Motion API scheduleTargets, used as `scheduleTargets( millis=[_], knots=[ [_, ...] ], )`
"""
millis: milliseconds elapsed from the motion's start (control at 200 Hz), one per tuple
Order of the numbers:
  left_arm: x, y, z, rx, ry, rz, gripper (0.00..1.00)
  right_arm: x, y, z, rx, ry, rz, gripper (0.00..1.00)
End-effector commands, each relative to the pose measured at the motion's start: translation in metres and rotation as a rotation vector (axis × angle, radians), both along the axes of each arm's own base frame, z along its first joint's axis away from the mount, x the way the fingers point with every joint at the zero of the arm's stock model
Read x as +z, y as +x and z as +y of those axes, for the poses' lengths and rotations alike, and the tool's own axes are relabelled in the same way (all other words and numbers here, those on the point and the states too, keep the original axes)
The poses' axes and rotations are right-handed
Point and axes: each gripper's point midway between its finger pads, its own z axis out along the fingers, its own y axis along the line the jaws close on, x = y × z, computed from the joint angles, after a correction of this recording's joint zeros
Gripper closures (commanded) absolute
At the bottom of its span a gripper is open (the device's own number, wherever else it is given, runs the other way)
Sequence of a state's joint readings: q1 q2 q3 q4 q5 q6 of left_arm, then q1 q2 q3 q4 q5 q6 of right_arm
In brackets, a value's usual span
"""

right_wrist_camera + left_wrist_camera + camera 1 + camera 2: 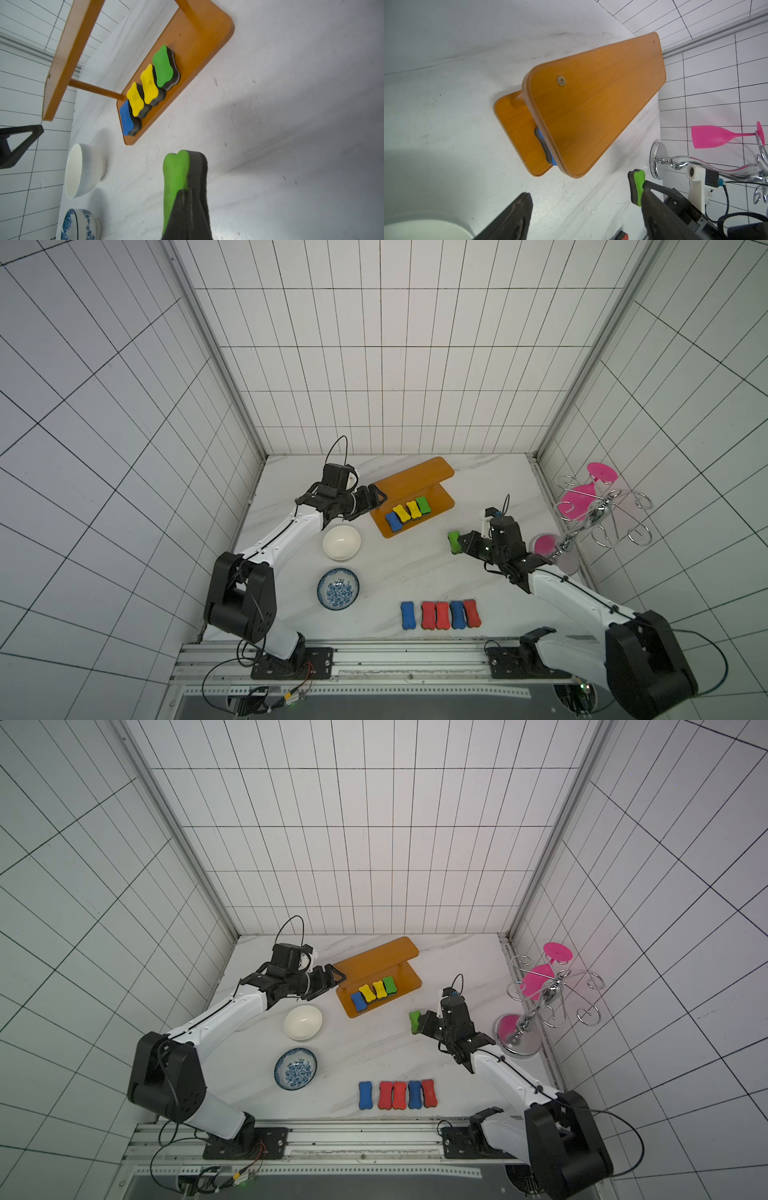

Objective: Remove the whiteboard erasers from the shelf
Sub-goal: Place the whiteboard eraser at the center of the board.

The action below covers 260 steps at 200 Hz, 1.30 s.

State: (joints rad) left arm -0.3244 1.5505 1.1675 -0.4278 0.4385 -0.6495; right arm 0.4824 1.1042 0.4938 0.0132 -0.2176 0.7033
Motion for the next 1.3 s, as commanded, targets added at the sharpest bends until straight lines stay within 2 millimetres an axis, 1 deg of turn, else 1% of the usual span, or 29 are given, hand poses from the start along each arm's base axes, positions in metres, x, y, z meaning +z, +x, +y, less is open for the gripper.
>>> scheduleTargets(
  millis=[0,115,335,610,840,1124,1189,1294],
  knots=[
    [0.007,-0.002,0.005,-0.003,0.020,-0.039,0.14,-0.023,-0.029,-0.015,-0.024,-0.078,0.075,1.00],
    [0.007,-0.002,0.004,-0.008,0.020,-0.035,0.14,-0.030,-0.046,-0.017,-0.009,-0.085,0.088,1.00],
    [0.005,-0.001,0.005,-0.008,0.025,-0.036,0.14,-0.051,-0.071,-0.025,-0.001,-0.101,0.126,1.00],
    [0.009,0.001,0.007,-0.001,0.026,-0.046,0.14,-0.069,-0.088,-0.037,-0.006,-0.136,0.158,1.00],
    [0.007,0.001,0.006,-0.001,0.025,-0.041,0.14,-0.079,-0.092,-0.040,0.014,-0.165,0.173,1.00],
    [0.006,0.004,0.006,0.007,0.019,-0.043,0.14,-0.079,-0.090,-0.041,0.011,-0.179,0.166,1.00],
    [0.007,0.004,0.005,0.008,0.016,-0.045,0.14,-0.078,-0.089,-0.041,0.016,-0.184,0.167,0.96],
    [0.007,0.004,0.004,0.007,0.017,-0.044,0.14,-0.080,-0.089,-0.040,0.020,-0.191,0.174,0.93]
  ],
)
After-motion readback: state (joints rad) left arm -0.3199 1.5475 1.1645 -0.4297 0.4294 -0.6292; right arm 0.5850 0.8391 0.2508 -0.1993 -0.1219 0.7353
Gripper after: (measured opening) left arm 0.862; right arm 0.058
